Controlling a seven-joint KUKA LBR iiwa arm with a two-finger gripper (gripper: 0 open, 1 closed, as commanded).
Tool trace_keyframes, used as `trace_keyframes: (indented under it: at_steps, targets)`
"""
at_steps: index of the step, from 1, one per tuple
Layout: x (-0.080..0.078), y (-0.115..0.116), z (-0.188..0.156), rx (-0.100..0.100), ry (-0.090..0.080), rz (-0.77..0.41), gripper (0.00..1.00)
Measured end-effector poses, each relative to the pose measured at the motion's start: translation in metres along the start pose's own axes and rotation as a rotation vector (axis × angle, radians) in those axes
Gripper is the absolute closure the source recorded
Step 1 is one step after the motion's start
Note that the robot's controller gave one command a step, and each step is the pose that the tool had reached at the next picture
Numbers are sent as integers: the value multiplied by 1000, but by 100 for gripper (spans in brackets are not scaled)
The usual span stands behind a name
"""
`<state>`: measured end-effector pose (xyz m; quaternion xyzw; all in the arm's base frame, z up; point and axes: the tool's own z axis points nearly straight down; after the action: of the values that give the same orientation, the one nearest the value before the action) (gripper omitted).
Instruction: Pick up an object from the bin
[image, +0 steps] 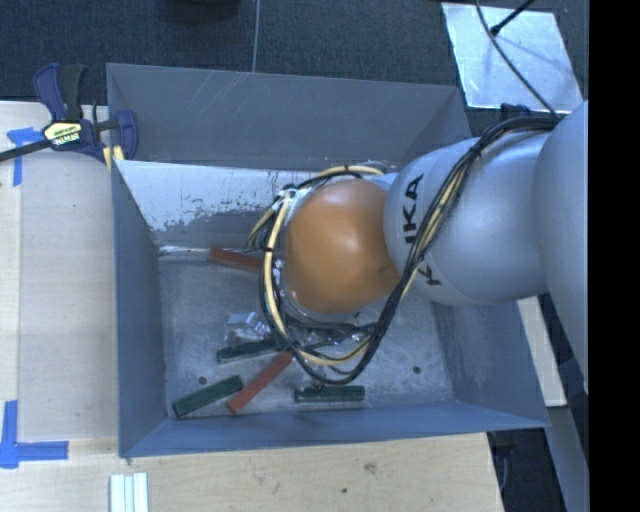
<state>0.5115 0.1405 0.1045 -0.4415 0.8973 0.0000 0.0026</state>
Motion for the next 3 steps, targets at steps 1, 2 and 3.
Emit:
trace_keyframes:
  at_steps: [1,2,3]
  targets:
    - [1,-11,32,1,-2,-221,0]
    - [0,-11,31,0,-3,-217,0]
    - [-1,-11,30,0,-3,-215,100]
